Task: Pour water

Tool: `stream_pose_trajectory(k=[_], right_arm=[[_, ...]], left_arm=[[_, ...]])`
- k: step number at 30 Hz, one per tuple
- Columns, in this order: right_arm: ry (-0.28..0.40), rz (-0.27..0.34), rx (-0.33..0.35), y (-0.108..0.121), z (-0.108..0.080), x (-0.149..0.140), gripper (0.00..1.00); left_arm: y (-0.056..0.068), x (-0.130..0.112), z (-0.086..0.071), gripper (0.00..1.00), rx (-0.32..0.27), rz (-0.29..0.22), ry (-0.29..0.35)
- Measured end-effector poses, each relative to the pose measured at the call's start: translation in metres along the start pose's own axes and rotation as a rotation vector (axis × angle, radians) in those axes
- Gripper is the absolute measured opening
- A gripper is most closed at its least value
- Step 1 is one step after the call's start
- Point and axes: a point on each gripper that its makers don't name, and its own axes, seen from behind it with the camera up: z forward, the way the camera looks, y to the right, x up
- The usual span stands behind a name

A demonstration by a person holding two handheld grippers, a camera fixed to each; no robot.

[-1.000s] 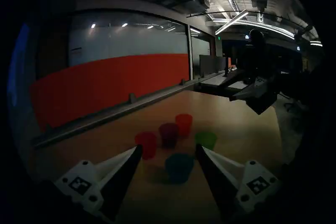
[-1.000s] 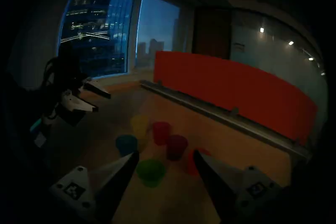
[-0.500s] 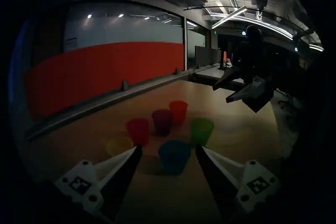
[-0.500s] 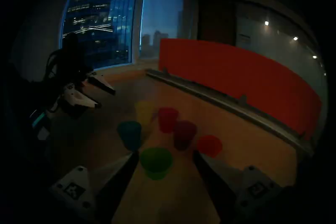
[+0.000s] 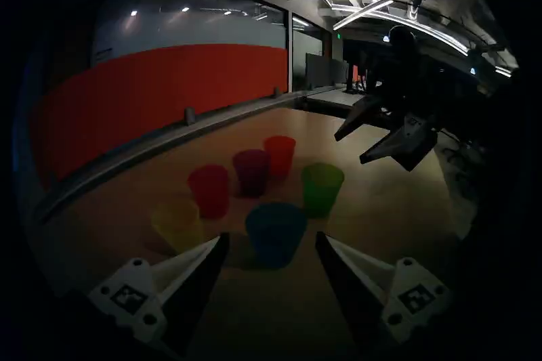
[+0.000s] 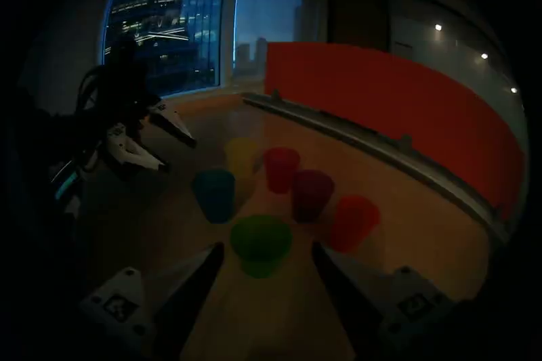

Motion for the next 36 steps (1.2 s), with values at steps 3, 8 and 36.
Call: stream_pose_trajectory(k=[3, 8, 36], right_arm=[[-0.015, 0.004, 0.007, 0.000, 0.007, -0.007, 1.00], [-0.034, 0.008, 0.020, -0.002, 0.018, -0.015, 1.00], [-0.103, 0.004, 0.052, -0.004, 0.064, -0.030, 1.00]], left_arm=[[-0.001, -0.007, 0.005, 0.94, -0.003, 0.003, -0.023], [-0.001, -0.015, 0.014, 0.94, -0.019, 0.003, -0.051], [0.006, -0.038, 0.062, 0.93, -0.078, 0.014, -0.153]])
